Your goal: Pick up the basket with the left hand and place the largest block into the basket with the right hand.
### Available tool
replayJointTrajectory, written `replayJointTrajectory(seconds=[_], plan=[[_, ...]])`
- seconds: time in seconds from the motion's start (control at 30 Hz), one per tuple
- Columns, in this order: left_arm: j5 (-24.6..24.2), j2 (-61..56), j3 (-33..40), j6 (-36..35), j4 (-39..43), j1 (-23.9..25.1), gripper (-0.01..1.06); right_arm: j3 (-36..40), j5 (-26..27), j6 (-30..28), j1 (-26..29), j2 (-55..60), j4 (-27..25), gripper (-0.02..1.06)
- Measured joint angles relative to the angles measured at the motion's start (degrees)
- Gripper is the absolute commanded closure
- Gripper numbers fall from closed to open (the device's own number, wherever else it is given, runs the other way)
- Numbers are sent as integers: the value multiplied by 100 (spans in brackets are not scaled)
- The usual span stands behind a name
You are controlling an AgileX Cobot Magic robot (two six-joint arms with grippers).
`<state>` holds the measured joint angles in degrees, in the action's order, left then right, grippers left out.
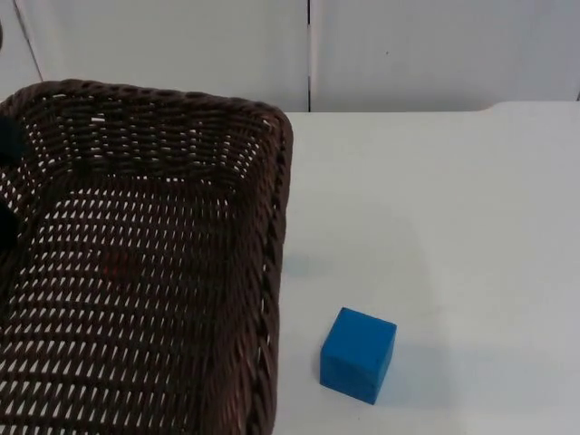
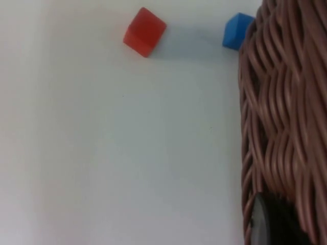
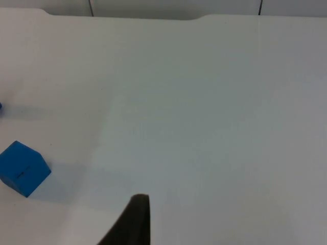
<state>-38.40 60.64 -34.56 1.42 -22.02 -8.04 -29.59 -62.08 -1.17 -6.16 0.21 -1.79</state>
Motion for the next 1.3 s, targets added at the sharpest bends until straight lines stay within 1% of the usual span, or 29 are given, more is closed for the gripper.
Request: replayJointTrajectory(seconds=[0.5,0.57,0.67,0.7,0.8,1.0,1.3], plan=[[3,0,0,116,-119,0,105,0,0,0,0,0,-13,-1],[3,0,0,127,-134,0,105,0,0,-34,0,137,-71,-1],[3,0,0,138,-160,0,105,0,0,-101,0,541,-162,-1],[3,0,0,138,-160,0,105,0,0,-101,0,541,-162,-1],[3,0,0,138,-183,0,105,-116,0,-185,0,1106,-162,-1],[3,0,0,149,-211,0,105,-331,51,-352,0,1775,-162,-1],[3,0,0,149,-211,0,105,-845,463,-589,0,3124,-162,-1]])
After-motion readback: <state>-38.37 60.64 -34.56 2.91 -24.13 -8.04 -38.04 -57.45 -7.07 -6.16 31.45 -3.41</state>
